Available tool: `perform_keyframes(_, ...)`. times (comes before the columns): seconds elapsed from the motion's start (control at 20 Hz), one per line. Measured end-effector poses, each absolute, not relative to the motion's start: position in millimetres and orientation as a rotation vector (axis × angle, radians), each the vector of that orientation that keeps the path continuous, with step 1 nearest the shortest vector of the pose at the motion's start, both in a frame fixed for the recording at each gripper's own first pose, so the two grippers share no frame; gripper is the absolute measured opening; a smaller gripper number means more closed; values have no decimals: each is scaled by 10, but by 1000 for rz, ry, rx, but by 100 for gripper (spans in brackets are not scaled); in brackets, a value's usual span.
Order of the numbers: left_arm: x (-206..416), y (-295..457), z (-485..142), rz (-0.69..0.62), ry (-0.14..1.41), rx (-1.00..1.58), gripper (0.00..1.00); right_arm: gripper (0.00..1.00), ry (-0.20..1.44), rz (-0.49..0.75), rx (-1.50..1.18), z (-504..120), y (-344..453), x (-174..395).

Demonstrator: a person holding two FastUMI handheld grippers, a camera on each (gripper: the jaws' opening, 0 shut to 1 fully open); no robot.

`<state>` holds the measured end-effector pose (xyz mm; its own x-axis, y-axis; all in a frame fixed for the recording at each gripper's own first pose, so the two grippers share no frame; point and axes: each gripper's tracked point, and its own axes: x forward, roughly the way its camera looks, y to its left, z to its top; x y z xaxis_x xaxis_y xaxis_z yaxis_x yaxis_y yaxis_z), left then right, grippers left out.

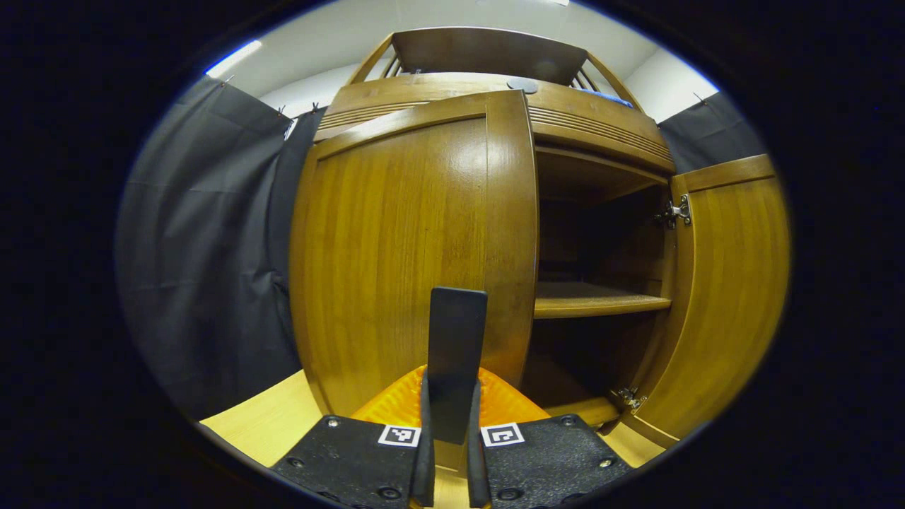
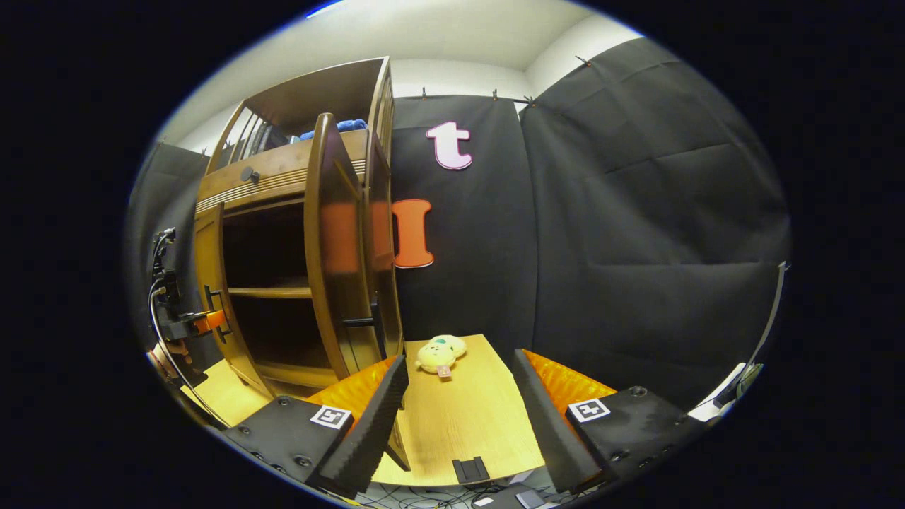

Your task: Open the right door of the double-door shoe cabinet with the right hand, and open the left door with the left hand.

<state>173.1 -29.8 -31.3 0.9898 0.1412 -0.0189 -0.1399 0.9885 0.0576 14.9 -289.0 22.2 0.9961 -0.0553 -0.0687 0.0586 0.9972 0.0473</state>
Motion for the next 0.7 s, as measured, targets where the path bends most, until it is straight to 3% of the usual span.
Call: perform_keyframes(0.7, 938, 273, -229, 154, 12, 44, 13, 89, 49, 51, 1, 322, -1991, 130)
